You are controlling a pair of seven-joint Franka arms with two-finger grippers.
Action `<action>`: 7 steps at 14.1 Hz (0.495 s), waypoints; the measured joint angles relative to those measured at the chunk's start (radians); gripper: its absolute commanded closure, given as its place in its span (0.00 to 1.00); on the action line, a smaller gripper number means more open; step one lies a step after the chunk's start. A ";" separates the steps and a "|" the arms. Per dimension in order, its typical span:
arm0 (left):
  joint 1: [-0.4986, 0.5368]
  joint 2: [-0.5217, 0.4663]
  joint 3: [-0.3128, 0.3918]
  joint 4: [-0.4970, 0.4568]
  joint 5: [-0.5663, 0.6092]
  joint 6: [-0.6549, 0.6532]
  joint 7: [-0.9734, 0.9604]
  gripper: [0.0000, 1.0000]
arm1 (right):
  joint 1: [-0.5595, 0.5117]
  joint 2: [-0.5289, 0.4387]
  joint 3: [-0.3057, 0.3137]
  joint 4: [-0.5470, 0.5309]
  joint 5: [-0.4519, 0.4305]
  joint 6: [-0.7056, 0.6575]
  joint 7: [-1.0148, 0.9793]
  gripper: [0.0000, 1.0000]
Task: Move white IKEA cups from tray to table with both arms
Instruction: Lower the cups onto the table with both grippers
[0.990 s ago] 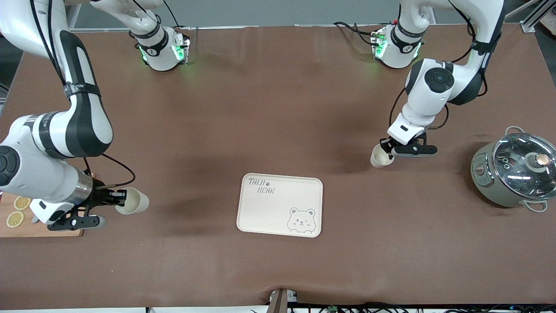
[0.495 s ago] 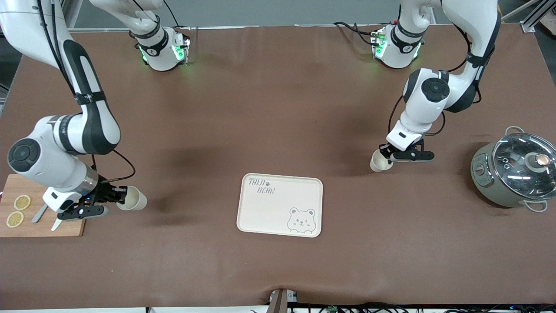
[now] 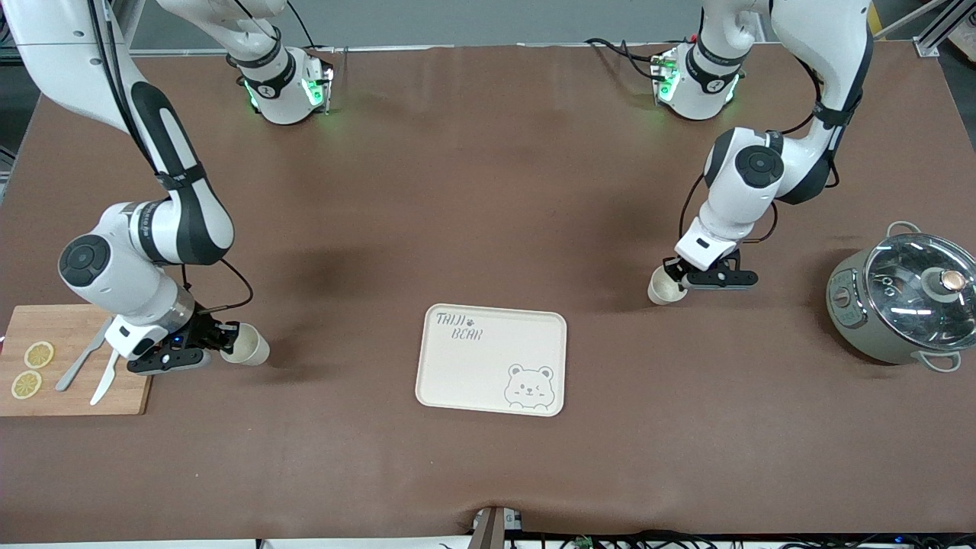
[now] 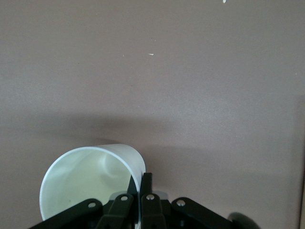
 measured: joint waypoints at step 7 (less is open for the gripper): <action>0.001 0.018 0.000 0.017 0.000 0.015 0.003 0.00 | 0.000 0.001 0.004 -0.055 0.000 0.075 0.000 1.00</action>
